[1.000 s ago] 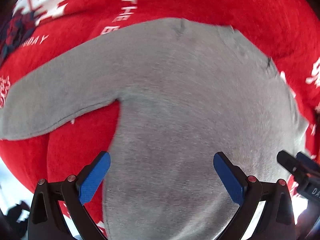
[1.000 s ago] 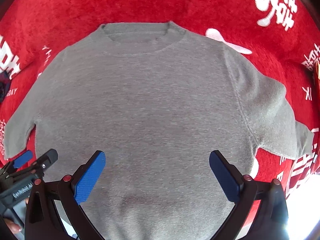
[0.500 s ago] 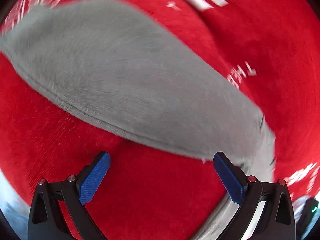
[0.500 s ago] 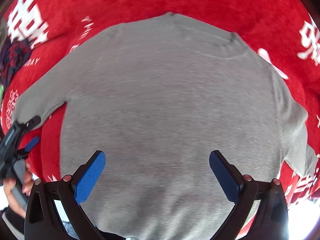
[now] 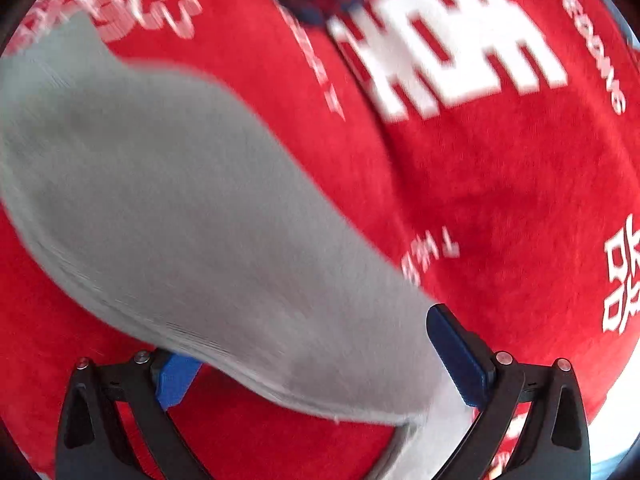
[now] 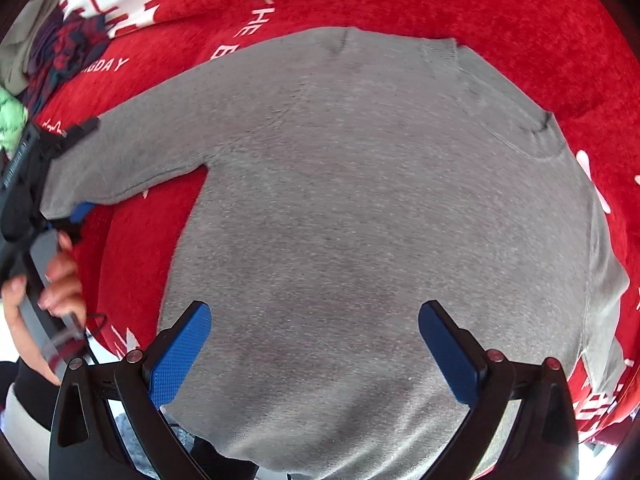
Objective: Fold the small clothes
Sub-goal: 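Grasp the grey sweater sleeve cuff with the left tool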
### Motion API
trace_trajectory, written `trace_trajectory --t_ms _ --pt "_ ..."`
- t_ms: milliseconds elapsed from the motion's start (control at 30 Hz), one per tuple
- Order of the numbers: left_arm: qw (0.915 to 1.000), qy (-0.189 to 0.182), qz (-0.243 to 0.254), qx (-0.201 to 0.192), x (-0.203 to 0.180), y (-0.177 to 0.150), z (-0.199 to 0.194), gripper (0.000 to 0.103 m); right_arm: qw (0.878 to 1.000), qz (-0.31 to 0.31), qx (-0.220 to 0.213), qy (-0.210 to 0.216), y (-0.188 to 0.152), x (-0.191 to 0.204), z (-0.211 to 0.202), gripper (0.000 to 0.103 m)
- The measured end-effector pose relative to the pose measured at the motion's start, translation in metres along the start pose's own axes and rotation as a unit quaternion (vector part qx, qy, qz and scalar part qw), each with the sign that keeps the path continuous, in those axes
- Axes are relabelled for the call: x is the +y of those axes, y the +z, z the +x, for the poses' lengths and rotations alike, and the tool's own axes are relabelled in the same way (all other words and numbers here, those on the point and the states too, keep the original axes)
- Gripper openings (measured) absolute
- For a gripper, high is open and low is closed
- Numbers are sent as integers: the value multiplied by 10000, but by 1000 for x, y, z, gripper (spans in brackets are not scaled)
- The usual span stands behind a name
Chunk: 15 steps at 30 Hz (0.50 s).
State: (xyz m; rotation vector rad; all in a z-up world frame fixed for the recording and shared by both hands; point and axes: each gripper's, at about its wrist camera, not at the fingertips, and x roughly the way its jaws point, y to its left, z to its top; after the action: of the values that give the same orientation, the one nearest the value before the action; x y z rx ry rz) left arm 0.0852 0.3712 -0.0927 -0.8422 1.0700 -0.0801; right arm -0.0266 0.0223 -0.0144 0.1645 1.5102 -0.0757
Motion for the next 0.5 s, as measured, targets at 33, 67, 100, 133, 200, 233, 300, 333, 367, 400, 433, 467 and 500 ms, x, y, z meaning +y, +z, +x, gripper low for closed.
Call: trace_trajectory --t_ms 33,67,100,133,200,233,300,333,367,400,433,467,500 --pt "9999 73 -10 -137 3 5 -6 103 10000 -19 3 -1 1 1 1 103" --pt "9995 180 -13 -258 8 10 -13 103 10000 -33 2 14 1 2 1 103" --pt "9992 243 -7 -324 13 14 -18 103 10000 -46 4 33 1 2 2 103" --pt "9990 232 17 -381 18 18 -23 100 10000 -57 9 38 2 4 4 103" --pt "9980 437 114 -440 23 25 -29 79 10000 -68 35 58 6 8 10 103" --pt "9967 625 210 -466 21 30 -28 68 9999 -72 49 76 7 10 12 103" --pt "9948 883 376 -350 22 35 -25 5 9998 -84 76 152 7 12 12 103" --pt "9953 838 361 -340 23 35 -18 5 9997 -104 107 192 7 13 11 103" --pt "9956 772 362 -385 22 34 -19 5 9996 -127 81 249 7 14 10 103" --pt "9956 726 448 -390 18 33 -20 5 9995 -143 37 279 7 13 7 103" --pt "9947 693 622 -429 11 31 -24 5 9994 -160 -26 305 6 13 4 103" --pt "9932 655 832 -480 1 28 -30 5 9993 -167 -82 325 5 11 0 103" --pt "9911 615 1057 -517 -12 25 -33 5 9991 -158 -155 351 5 9 -4 103"
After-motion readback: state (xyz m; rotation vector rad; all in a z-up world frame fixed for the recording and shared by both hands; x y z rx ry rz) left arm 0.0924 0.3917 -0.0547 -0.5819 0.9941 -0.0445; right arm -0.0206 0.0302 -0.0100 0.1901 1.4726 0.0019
